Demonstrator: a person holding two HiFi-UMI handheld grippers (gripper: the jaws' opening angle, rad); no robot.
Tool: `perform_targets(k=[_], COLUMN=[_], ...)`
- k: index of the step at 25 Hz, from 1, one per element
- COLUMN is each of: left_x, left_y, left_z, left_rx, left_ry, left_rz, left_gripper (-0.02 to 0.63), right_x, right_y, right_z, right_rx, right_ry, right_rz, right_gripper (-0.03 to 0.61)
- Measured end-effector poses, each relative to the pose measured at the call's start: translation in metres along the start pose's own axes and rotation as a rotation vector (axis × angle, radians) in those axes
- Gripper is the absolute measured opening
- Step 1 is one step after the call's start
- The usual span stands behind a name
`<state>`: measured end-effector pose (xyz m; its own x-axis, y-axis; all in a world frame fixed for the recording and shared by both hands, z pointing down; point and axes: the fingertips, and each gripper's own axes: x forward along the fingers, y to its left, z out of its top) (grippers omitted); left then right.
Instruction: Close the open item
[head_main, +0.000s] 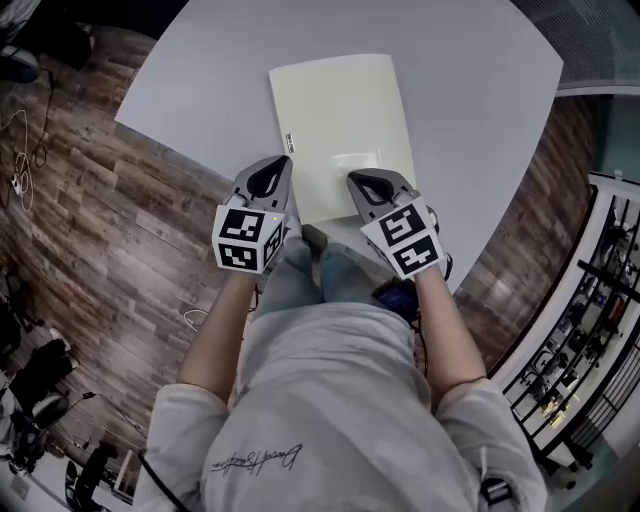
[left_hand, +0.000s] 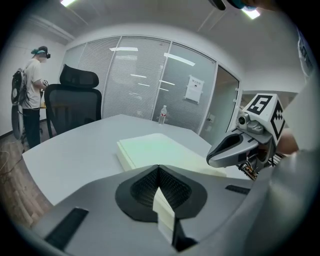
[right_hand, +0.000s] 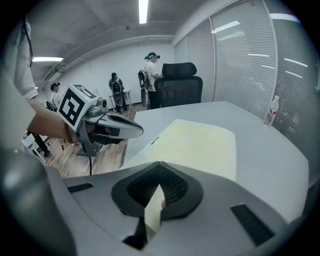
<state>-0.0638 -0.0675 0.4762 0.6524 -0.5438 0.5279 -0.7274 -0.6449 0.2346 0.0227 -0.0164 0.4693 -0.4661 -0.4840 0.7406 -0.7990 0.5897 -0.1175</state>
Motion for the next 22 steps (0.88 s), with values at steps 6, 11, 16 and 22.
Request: perform_targets(k=[6, 11, 16, 22], left_x=[-0.012, -0.023, -0.037, -0.051], left_y=[-0.015, -0.034, -0.052, -0.066], left_z=[0.018, 0.04, 0.053, 0.063], left_rx=[0.025, 0.042, 0.056, 0.06], left_ry=[-0.027, -0.061, -0.08, -0.101], left_rz=[-0.024, -0.056, -0.092, -0.111], left_gripper=[0.009, 0.009, 0.009, 0.009], right_x=[-0.033, -0.059, -0.082, -0.098], right_y=[-0.01, -0.02, -0.018, -0.012], right_z=[0.008, 0.014, 0.021, 0.026], right_rx=[0.032, 0.068, 0.1, 0.116], right_ry=[-0.074, -0.145, -0.199, -0.24], right_rz=[-0.041, -0.067, -0.066, -0.065], right_gripper=[0.014, 0.012, 0.014, 0.012])
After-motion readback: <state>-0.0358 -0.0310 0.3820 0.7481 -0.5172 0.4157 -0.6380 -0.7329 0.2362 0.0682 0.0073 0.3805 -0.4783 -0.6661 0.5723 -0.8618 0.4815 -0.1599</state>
